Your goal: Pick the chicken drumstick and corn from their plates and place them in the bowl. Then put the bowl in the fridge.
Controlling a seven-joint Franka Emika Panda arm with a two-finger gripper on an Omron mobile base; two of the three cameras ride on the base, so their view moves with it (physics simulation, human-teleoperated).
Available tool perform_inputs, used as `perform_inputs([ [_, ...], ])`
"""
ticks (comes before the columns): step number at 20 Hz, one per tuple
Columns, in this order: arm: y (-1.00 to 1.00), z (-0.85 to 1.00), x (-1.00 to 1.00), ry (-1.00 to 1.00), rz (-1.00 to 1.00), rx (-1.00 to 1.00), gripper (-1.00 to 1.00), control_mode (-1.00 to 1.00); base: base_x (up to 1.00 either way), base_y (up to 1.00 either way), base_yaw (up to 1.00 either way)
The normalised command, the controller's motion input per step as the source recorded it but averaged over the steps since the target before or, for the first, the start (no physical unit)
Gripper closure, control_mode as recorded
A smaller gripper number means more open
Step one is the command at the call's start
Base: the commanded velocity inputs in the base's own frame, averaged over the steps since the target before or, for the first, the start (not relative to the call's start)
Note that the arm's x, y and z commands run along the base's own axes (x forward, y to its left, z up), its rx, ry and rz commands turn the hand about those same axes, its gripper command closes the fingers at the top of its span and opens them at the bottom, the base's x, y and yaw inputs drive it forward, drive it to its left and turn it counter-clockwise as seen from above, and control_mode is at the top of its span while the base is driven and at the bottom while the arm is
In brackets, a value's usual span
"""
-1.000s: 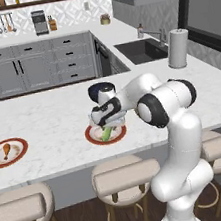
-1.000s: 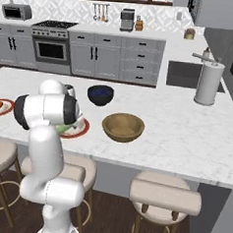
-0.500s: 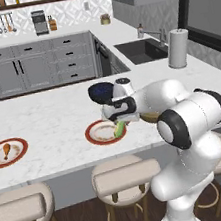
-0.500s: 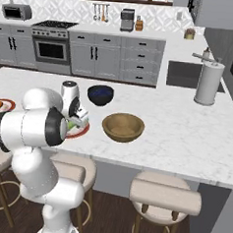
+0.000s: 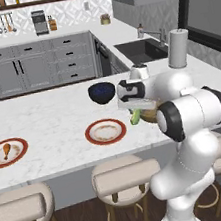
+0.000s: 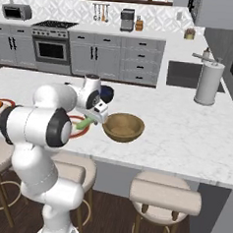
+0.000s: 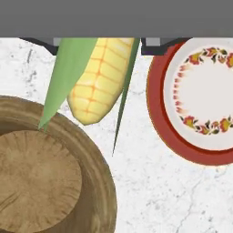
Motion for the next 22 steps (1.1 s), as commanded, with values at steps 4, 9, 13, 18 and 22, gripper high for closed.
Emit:
perform_inputs([
  [4, -0.68, 0.16, 0.15, 0.07, 0.0, 0.0, 1.0, -1.0, 0.0, 0.0, 0.0],
  [9, -0.7, 0.0, 0.3, 0.0, 0.0, 0.0, 1.0, -1.0, 0.0, 0.0, 0.0],
  [13, -0.66, 0.0, 0.52, 0.09, 0.0, 0.0, 1.0, -1.0, 0.0, 0.0, 0.0],
  [18, -0.31, -0.25, 0.26, 0.02, 0.0, 0.0, 1.0, -1.0, 0.0, 0.0, 0.0],
  [22, -0.13, -0.36, -0.03, 0.0, 0.0, 0.0, 1.0, -1.0, 0.0, 0.0, 0.0],
])
